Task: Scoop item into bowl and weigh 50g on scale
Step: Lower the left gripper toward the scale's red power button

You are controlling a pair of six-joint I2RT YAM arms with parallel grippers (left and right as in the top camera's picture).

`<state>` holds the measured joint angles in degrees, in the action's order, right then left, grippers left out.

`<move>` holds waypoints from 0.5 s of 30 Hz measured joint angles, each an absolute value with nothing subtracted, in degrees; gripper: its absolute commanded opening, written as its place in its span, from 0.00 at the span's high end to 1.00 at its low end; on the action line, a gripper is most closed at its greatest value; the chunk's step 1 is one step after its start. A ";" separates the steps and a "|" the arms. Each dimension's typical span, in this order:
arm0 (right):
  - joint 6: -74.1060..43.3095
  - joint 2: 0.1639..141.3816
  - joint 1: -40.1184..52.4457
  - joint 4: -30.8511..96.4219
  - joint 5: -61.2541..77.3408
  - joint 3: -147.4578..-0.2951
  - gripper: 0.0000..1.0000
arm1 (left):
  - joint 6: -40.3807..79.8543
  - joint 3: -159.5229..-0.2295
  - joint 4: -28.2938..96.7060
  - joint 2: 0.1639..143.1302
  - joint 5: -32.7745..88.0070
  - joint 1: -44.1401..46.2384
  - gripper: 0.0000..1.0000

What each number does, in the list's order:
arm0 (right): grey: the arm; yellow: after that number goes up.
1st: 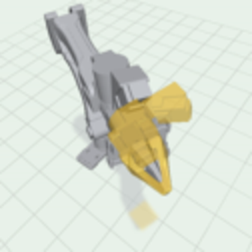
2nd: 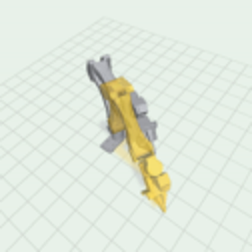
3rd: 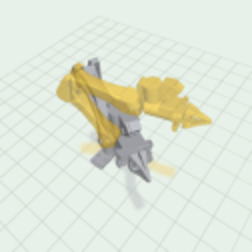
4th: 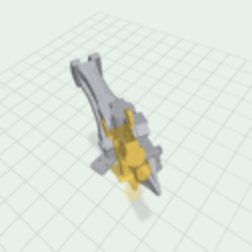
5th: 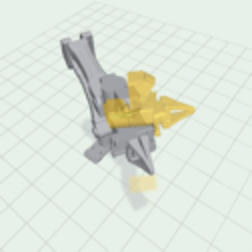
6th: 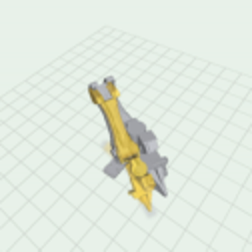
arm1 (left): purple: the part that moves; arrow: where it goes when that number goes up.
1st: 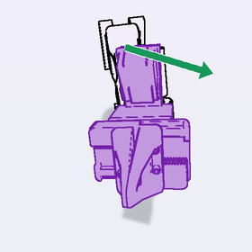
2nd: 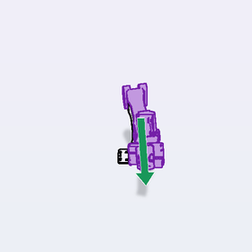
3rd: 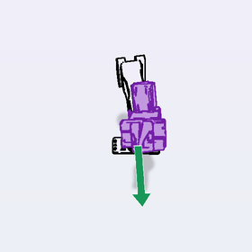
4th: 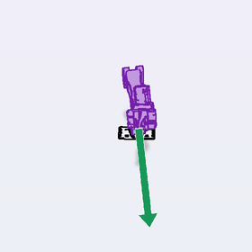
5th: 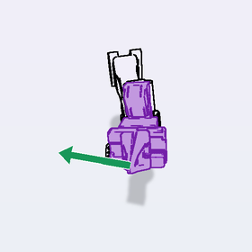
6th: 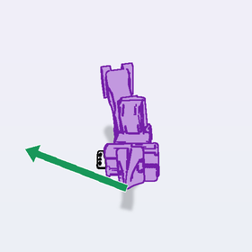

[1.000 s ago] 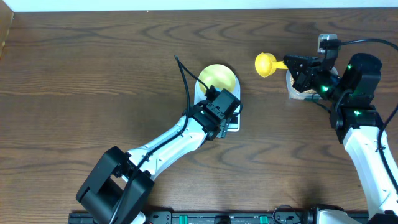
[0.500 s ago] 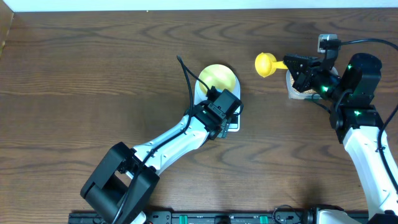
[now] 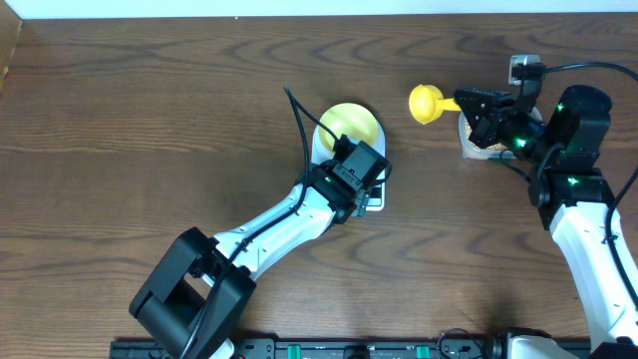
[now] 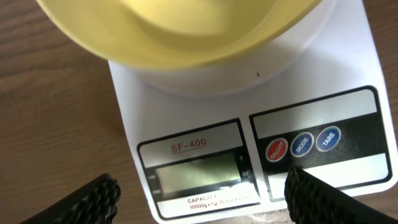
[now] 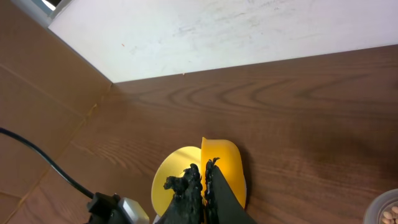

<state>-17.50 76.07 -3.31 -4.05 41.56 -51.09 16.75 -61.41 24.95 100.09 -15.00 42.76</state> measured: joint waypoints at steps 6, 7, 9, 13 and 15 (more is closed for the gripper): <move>-17.39 76.07 -3.31 -4.05 41.58 -51.09 0.99 | 16.05 -61.41 24.71 100.97 -15.00 42.76 0.14; -17.37 76.07 -3.31 -4.05 41.56 -51.11 0.99 | 16.05 -61.41 24.58 100.97 -15.00 42.76 0.13; -17.37 76.07 -3.31 -4.05 41.58 -51.11 0.99 | 16.03 -61.41 24.12 100.97 -15.03 42.76 0.13; -17.37 76.07 -3.31 -4.05 41.58 -51.22 0.99 | 15.64 -61.41 24.01 100.97 -15.03 42.76 0.13; -17.37 76.07 -3.31 -4.05 41.58 -51.24 0.99 | 15.40 -61.41 23.94 100.97 -15.09 42.76 0.13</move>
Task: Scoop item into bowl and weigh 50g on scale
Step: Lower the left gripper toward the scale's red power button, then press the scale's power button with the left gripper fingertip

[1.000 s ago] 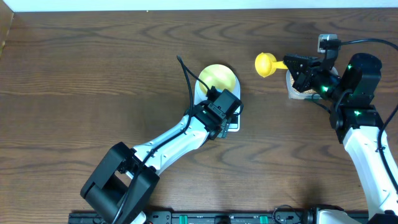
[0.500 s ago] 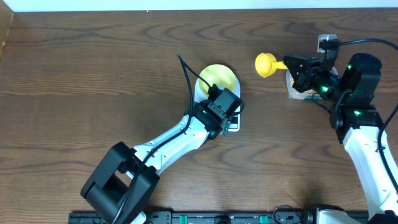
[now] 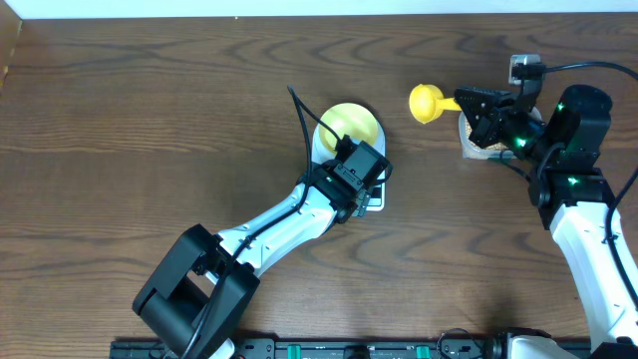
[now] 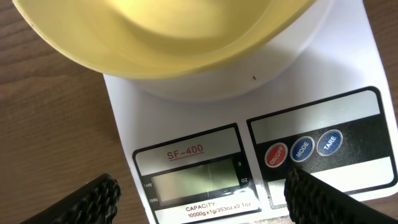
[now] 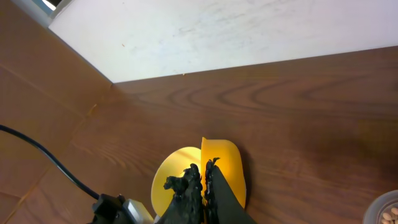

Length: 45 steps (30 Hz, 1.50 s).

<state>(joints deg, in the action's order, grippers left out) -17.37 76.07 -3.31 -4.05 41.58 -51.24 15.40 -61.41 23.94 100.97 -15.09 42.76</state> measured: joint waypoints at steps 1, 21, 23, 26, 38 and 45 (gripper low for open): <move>-17.37 76.07 -3.31 -4.05 41.56 -51.29 0.99 | 15.33 -61.41 23.90 100.99 -15.16 42.76 0.13; -17.34 76.07 -3.31 -4.01 41.58 -51.40 0.99 | 13.85 -61.41 22.94 101.91 -15.18 42.76 0.14; -17.34 76.07 -3.31 -3.99 41.58 -51.40 0.99 | 13.67 -61.41 22.83 101.91 -15.18 42.76 0.13; -17.34 76.07 -3.31 -3.99 41.58 -51.42 0.99 | 13.63 -61.41 22.72 101.91 -15.18 42.76 0.13; -17.34 76.07 -3.31 -3.92 41.56 -51.42 0.99 | 13.47 -61.41 22.04 102.72 -15.20 42.76 0.13; -17.32 76.07 -3.31 -3.84 41.58 -51.42 0.99 | 13.50 -61.41 22.02 104.07 -15.20 42.76 0.14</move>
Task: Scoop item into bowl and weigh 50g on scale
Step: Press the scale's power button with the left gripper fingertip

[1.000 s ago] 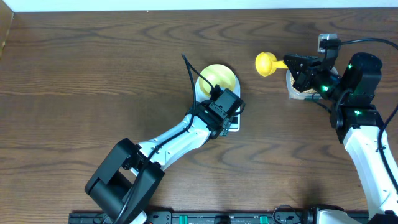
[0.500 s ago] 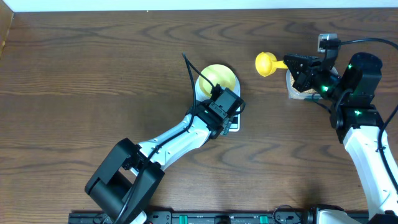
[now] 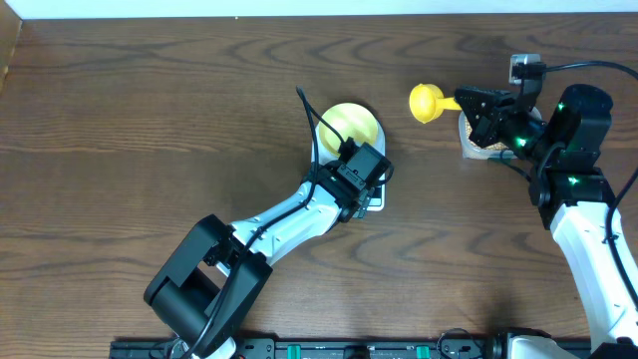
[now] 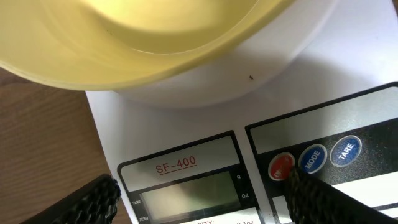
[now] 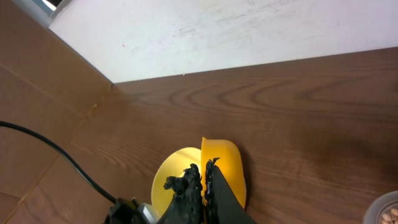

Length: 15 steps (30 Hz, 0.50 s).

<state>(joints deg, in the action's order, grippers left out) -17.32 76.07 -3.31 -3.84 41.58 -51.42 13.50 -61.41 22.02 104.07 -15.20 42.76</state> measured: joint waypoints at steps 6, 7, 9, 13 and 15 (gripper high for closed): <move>-17.32 76.07 -3.31 -3.68 41.56 -51.44 0.99 | 13.47 -61.41 22.00 104.07 -15.20 42.76 0.13; -17.32 76.07 -3.31 -3.68 41.58 -51.44 0.99 | 13.45 -61.41 21.96 104.07 -15.20 42.76 0.14; -17.32 76.07 -3.31 -3.68 41.56 -51.44 0.99 | 13.32 -61.41 21.69 104.07 -15.20 42.76 0.13; -17.30 76.07 -3.31 -3.68 41.58 -51.44 0.99 | 13.06 -61.41 21.04 104.07 -15.20 42.76 0.13; -17.32 76.07 -3.31 -3.68 41.58 -51.44 0.99 | 13.06 -61.41 20.99 104.07 -15.20 42.76 0.13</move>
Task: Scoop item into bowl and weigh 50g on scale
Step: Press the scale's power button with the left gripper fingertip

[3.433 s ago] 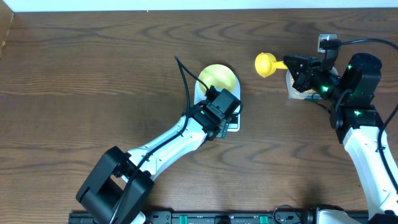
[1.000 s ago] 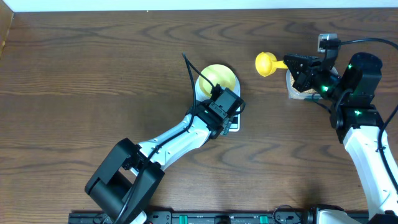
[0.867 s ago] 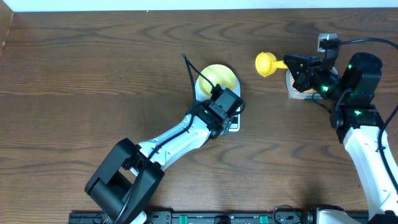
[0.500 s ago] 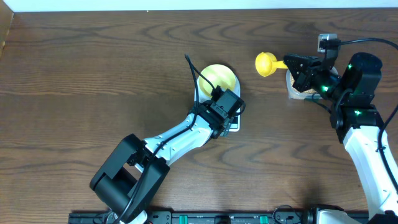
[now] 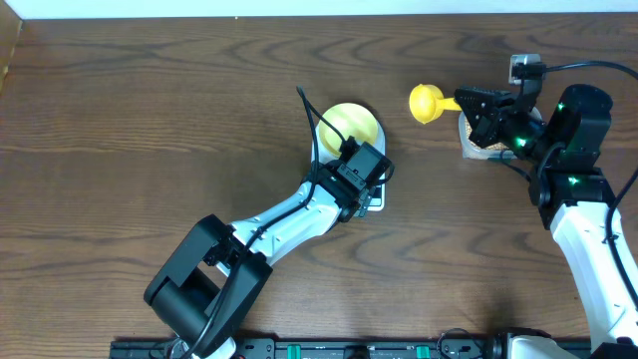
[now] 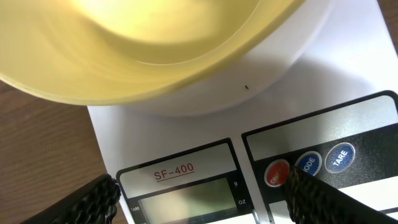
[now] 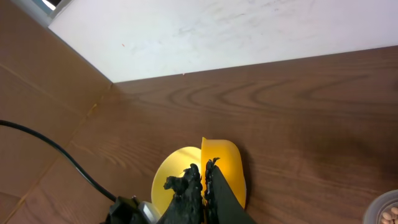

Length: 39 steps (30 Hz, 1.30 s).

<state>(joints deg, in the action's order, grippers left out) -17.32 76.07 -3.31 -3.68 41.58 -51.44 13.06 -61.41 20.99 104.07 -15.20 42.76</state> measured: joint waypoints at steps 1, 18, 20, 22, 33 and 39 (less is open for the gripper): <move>-17.30 76.07 -3.31 -3.66 41.58 -51.44 0.99 | 13.04 -61.41 20.99 104.07 -15.20 42.76 0.13; -16.69 76.07 -3.31 -2.76 41.58 -51.44 0.99 | 13.04 -61.41 20.56 104.07 -16.05 42.76 0.13; -16.69 76.07 -3.31 -2.76 41.58 -51.44 0.99 | 13.06 -61.41 20.53 104.07 -16.32 42.76 0.13; -16.67 76.07 -3.31 -2.76 41.56 -51.44 0.99 | 13.06 -61.41 20.53 104.07 -16.49 42.76 0.13; -16.47 76.07 -3.31 -2.76 41.56 -51.44 0.99 | 13.13 -61.41 20.32 104.07 -17.45 42.76 0.13; -16.43 76.07 -3.31 -2.76 41.58 -51.44 0.99 | 13.13 -61.41 20.51 104.07 -17.52 42.76 0.13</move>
